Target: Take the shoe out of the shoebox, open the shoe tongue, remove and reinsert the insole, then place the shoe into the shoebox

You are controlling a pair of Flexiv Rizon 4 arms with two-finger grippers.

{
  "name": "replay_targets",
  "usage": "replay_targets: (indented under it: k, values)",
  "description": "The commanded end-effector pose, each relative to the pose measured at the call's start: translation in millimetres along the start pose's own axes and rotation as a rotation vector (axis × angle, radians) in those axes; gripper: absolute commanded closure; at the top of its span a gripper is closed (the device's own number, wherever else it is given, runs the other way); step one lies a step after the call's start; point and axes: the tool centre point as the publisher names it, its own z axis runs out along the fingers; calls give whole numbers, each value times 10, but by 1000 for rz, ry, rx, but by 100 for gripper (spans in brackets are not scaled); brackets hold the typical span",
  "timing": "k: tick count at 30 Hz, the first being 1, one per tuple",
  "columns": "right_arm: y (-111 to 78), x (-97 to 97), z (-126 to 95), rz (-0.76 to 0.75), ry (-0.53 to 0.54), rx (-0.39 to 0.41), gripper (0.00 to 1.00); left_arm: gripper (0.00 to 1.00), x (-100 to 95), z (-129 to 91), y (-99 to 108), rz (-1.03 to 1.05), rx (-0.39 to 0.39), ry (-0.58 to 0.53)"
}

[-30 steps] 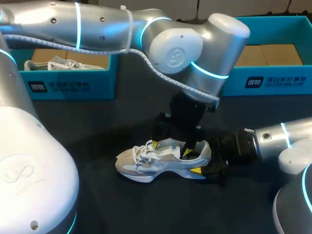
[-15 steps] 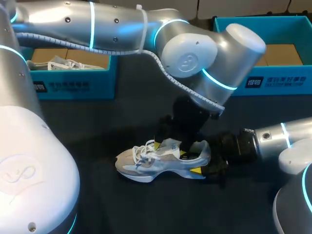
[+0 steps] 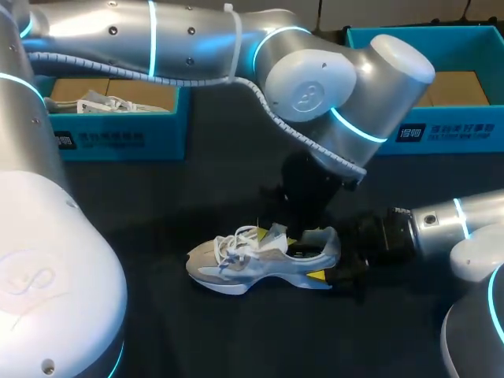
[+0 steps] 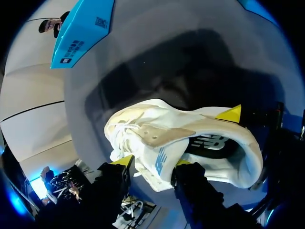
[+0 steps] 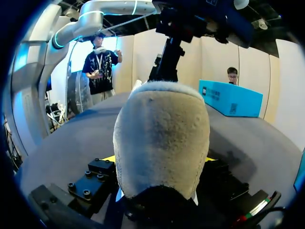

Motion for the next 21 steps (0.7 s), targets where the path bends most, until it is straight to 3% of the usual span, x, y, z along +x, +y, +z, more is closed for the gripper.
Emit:
replay_targets:
  k: [1, 9, 13, 16, 21]
  values:
    - [4, -7, 19, 0, 0, 6, 100, 56, -108, -18, 51, 4, 22, 18]
    - [4, -7, 19, 0, 0, 6, 100, 73, -159, -27, 59, 12, 36, 54]
    - [4, -7, 19, 0, 0, 6, 100, 99, -214, -23, 64, 2, 52, 86]
    - [4, -7, 19, 0, 0, 6, 100, 100, -285, -22, 78, 9, 70, 148]
    - [4, -7, 19, 0, 0, 6, 100, 100, -477, -1, 103, 44, 96, 342]
